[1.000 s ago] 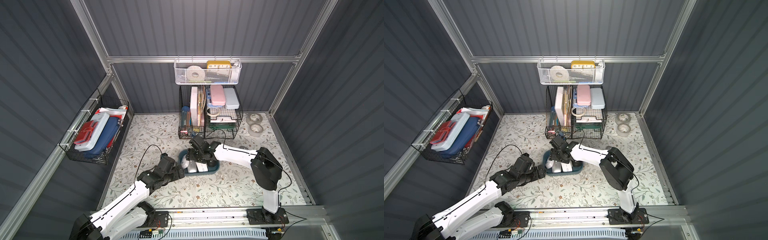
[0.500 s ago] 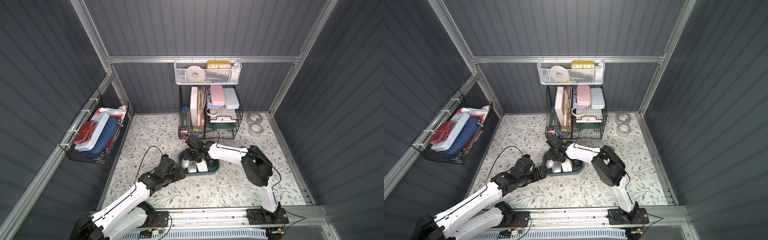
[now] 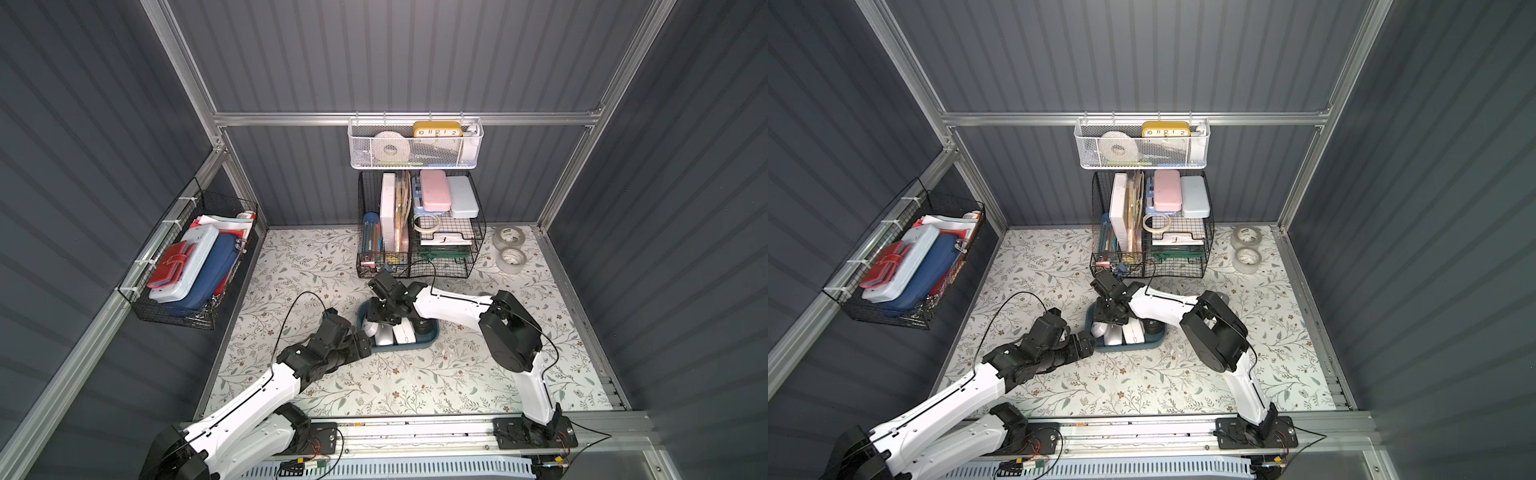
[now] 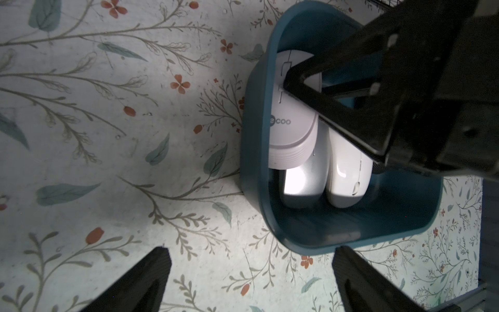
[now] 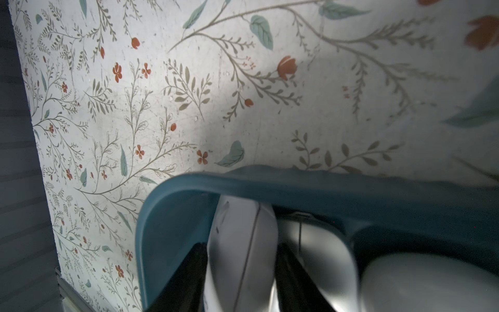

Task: Take out the mouse from the storage box
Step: Pick up the mouse from the storage box.

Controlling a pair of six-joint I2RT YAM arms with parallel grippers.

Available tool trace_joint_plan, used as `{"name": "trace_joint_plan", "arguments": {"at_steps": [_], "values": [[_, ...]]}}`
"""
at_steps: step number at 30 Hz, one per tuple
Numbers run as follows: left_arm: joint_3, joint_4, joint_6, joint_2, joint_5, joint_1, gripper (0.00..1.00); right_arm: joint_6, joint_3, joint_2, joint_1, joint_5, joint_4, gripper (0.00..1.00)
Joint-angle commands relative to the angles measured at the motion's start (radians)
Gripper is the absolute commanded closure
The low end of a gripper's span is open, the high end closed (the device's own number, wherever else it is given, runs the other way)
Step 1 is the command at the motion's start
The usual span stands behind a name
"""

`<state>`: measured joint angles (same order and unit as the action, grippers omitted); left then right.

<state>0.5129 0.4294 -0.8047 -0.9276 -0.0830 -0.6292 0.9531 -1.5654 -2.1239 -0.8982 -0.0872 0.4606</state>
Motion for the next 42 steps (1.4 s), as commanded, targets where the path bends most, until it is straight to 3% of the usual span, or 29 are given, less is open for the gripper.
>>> {"name": "trace_joint_plan", "arguments": {"at_steps": [1, 15, 24, 33, 42], "values": [[-0.004, -0.003, -0.009, -0.004, -0.004, 0.002, 0.01, -0.005, -0.025, -0.025, -0.008, -0.013, -0.001, 0.60], [0.009, 0.005, 0.003, -0.002, -0.011, 0.002, 0.01, -0.007, -0.044, -0.064, -0.022, -0.024, 0.000, 0.62], [0.025, 0.026, 0.006, 0.013, -0.013, 0.002, 0.01, -0.010, -0.031, -0.008, -0.021, -0.003, -0.001, 0.72], [0.046, 0.035, 0.020, 0.050, -0.028, 0.002, 0.01, -0.018, 0.063, 0.177, 0.005, 0.051, 0.004, 0.73], [0.053, 0.045, 0.019, 0.053, -0.022, 0.002, 0.01, -0.016, 0.338, 0.501, 0.122, 0.084, 0.001, 0.73]]}}
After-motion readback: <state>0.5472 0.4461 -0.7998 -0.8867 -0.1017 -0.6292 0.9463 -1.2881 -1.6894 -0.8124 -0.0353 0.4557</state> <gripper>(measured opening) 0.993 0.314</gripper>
